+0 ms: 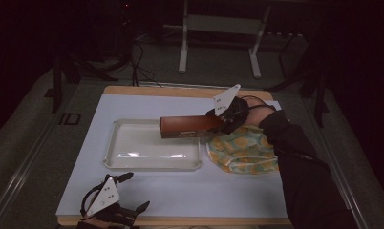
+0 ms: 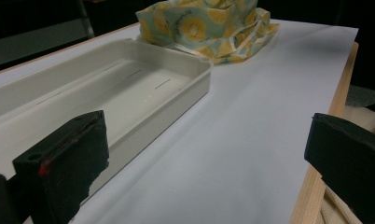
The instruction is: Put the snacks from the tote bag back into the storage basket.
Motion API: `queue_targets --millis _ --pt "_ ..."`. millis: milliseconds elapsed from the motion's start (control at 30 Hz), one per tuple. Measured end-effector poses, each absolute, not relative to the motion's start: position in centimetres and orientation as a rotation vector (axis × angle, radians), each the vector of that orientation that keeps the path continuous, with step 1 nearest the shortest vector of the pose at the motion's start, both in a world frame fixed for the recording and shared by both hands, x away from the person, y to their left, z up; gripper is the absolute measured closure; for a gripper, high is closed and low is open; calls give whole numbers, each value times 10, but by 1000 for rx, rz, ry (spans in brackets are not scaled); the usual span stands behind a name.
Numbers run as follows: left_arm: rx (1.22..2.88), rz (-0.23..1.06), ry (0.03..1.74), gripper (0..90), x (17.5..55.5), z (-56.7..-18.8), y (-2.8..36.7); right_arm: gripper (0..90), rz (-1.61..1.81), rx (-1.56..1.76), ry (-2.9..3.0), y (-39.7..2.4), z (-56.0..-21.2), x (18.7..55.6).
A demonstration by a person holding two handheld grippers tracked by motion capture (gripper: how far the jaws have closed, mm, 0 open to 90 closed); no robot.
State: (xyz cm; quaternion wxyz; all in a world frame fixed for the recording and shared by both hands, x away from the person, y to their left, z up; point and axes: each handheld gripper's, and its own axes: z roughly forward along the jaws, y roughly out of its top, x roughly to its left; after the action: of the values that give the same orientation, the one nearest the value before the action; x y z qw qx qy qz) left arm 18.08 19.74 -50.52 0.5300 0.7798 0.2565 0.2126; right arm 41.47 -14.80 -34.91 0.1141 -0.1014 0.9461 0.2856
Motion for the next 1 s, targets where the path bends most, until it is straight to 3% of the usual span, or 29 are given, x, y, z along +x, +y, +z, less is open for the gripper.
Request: queue_targets --millis 533,1000 --pt "1856 510 616 0 181 -505 199 432 981 -321 2752 -115 -360 412" --pt "1857 509 610 0 180 -505 198 432 1013 -369 2755 -98 -390 416"
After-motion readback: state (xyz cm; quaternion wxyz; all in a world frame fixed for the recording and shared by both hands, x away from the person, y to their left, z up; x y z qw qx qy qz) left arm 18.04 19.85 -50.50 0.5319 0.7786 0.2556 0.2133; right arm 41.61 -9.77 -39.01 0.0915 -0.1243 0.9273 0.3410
